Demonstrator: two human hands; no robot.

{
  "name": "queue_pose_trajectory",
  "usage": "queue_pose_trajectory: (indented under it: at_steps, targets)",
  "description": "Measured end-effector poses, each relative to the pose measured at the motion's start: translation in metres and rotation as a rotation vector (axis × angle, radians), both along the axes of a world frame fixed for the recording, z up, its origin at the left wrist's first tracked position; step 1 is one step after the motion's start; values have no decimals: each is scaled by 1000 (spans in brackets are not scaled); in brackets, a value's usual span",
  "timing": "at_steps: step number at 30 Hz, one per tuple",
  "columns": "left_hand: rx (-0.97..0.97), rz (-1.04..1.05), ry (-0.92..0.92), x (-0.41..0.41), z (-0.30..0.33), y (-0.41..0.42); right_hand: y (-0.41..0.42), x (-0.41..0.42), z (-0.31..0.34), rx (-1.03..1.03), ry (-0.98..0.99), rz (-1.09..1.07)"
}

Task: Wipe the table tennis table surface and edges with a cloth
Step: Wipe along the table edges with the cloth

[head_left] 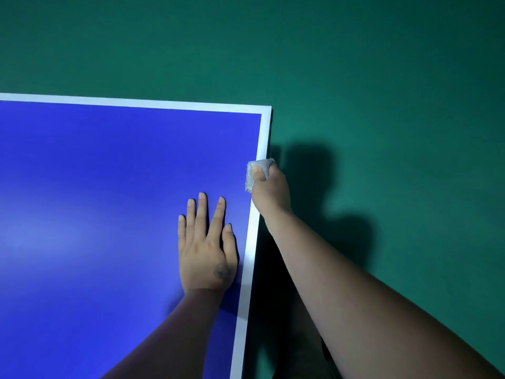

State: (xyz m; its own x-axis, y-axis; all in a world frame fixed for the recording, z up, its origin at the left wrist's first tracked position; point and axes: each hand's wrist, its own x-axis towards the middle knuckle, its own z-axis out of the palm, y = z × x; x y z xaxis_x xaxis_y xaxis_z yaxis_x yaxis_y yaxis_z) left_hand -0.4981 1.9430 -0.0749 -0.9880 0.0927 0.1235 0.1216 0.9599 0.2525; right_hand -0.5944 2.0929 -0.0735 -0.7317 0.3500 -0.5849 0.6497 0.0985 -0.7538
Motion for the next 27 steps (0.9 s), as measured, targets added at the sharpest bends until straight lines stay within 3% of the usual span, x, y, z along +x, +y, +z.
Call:
queue_pose_trajectory:
  at_steps: [6,11,16,21,27]
  targets:
    - [-55,-15,-56,-1,3,0,-3,36,0,-18,49,52]
    - [-67,-21,-106,-2,4,-1,-8,53,12,30,-37,115]
    - [-29,-12,-109,-3,5,-1,5,1,7,28,30,54]
    - [-16,-19,-109,-3,8,1,38,-81,13,44,-28,28]
    - [-57,32,-76,-3,12,2,36,-91,9,45,-8,54]
